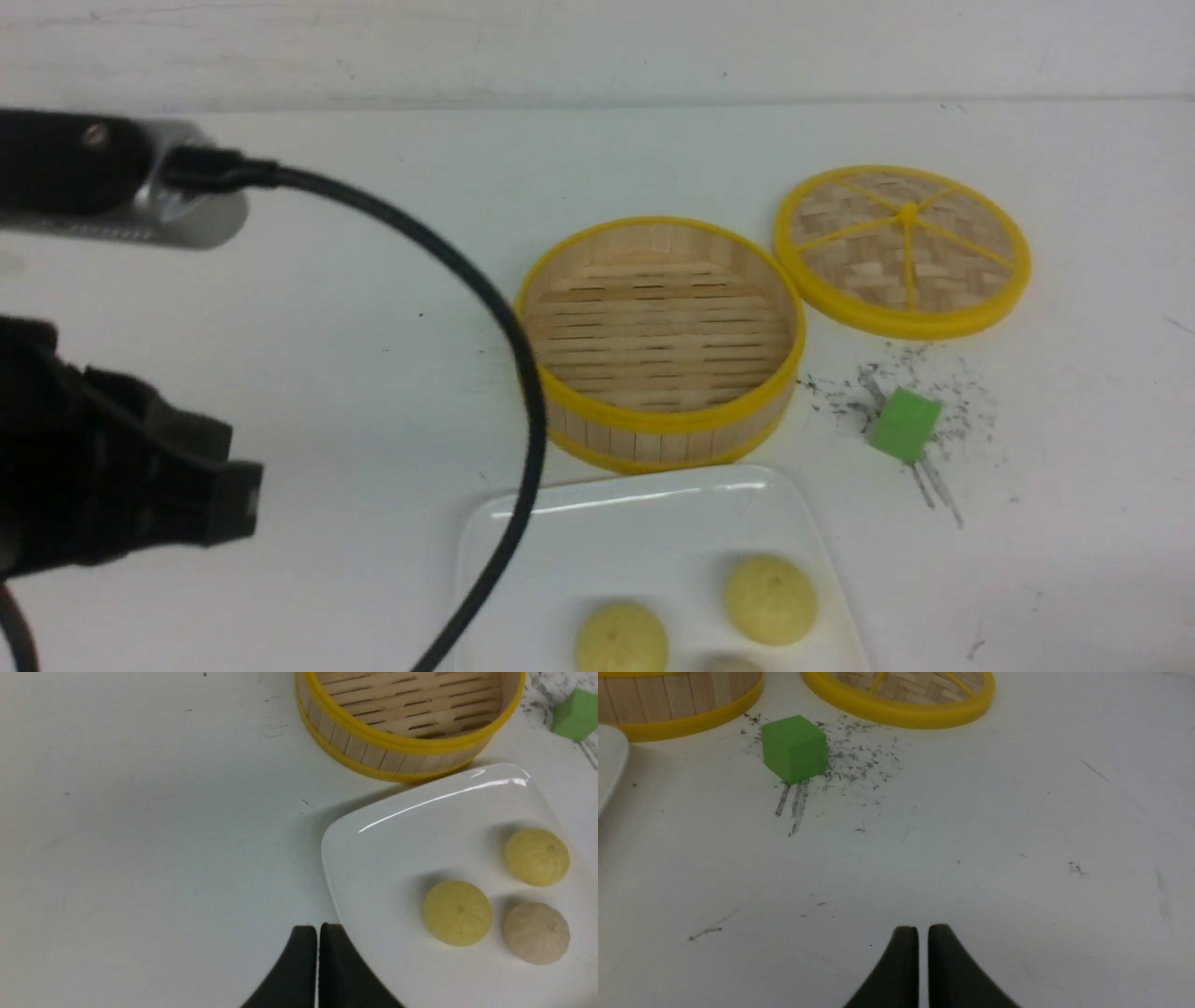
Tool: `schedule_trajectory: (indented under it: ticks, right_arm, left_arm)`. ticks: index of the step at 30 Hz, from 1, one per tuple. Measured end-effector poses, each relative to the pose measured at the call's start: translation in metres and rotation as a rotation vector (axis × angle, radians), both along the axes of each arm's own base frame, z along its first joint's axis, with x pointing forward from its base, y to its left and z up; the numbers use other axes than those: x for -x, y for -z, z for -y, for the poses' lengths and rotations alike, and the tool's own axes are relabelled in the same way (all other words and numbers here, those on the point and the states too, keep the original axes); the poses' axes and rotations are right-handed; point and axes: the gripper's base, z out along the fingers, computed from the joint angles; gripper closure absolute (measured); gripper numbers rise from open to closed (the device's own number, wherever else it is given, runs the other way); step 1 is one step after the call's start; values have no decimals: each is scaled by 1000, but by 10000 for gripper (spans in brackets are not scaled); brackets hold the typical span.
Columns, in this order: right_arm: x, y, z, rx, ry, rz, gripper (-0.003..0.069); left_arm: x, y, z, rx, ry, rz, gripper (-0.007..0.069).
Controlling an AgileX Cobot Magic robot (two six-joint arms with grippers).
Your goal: Put the steamed buns into the plate on the white tablecloth.
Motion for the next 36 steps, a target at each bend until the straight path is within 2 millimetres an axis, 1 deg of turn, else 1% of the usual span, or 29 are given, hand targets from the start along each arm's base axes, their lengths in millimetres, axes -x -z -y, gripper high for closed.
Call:
schedule_trajectory:
  ticks: [3, 8, 14, 17, 23, 31, 33, 35, 36]
  right_arm:
    - [0, 0, 0, -4, 0, -1, 596]
    - [0, 0, 0, -9, -1, -2, 590]
    - [0, -1, 0, -31, 5, 10, 581]
    - [-1, -1, 0, -88, 24, 33, 575]
    - [-1, 0, -1, -195, 59, 11, 566]
    - [-1, 0, -1, -207, 64, 3, 557]
    - [-1, 0, -1, -207, 64, 3, 555]
    - [-1, 0, -1, -207, 64, 4, 551]
    - [-1, 0, -1, -207, 64, 4, 551]
  left_arm:
    - [9, 13, -10, 21, -8, 3, 594]
    - [20, 26, -21, 29, -9, 7, 592]
    - [26, 26, -27, 53, -7, 26, 592]
    - [27, 25, -27, 62, -4, 31, 592]
    - [28, 26, -26, 74, -1, 18, 590]
    - [27, 26, -27, 64, -5, 20, 588]
    - [28, 27, -28, 58, -9, 5, 587]
    - [32, 39, -29, 33, -16, -65, 588]
    - [32, 41, -29, 28, -16, -73, 588]
